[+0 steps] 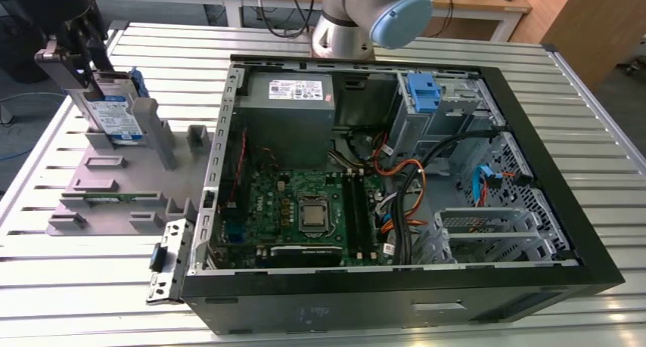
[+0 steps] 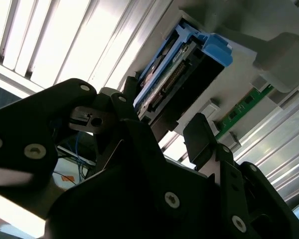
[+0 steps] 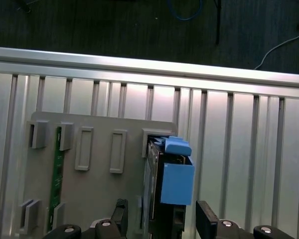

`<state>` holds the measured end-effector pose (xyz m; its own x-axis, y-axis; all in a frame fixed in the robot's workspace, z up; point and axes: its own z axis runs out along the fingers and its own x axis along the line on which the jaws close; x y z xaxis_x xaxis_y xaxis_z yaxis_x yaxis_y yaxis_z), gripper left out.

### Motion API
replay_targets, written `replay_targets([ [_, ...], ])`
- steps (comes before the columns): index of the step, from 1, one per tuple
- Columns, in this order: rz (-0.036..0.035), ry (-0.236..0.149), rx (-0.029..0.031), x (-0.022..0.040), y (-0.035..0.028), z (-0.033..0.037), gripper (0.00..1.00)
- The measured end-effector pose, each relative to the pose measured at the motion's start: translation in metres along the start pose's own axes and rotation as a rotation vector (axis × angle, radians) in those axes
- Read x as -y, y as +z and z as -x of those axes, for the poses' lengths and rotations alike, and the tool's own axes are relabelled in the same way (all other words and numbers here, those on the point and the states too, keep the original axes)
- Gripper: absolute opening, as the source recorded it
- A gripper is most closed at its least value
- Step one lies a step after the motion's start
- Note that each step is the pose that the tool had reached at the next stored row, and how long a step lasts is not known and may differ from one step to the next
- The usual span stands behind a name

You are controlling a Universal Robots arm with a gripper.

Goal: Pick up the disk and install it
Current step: 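Pick up the disk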

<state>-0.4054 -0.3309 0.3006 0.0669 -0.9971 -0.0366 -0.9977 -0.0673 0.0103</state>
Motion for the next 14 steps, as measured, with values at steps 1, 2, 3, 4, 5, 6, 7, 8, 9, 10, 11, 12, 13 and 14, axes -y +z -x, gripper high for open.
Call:
replay_targets([
  [1,0.0000,0.000,0.0000,0.0000,-0.0003,0.0003,0.65],
  [2,-0.0001,0.000,0.0000,0.0001,-0.0007,0.0004,0.65],
  [3,0.0000,0.000,0.0000,0.0001,-0.0013,0.0005,0.65],
  [4,-0.0002,0.000,0.0001,0.0001,-0.0014,0.0005,0.65],
  [5,-0.0003,0.000,0.0001,0.0000,-0.0014,0.0006,0.65],
  [6,-0.0004,0.000,0.0001,0.0001,-0.0014,0.0006,0.65],
  [7,-0.0001,0.001,0.0000,0.0008,-0.0014,0.0006,0.65],
  [8,-0.0002,0.001,0.0000,0.0021,-0.0013,0.0005,0.65],
  [9,-0.0002,0.002,0.0001,0.0034,-0.0012,0.0004,0.65],
  [10,-0.0002,0.002,0.0001,0.0044,-0.0012,0.0003,0.65],
  [11,-0.0002,0.002,0.0001,0.0049,-0.0011,0.0003,0.65],
  [12,-0.0004,0.006,0.0002,0.0053,-0.0009,0.0002,0.65],
  [13,-0.0009,0.013,0.0003,0.0056,-0.0006,0.0002,0.65],
  [14,-0.0011,0.023,0.0004,0.0058,-0.0004,0.0002,0.65],
])
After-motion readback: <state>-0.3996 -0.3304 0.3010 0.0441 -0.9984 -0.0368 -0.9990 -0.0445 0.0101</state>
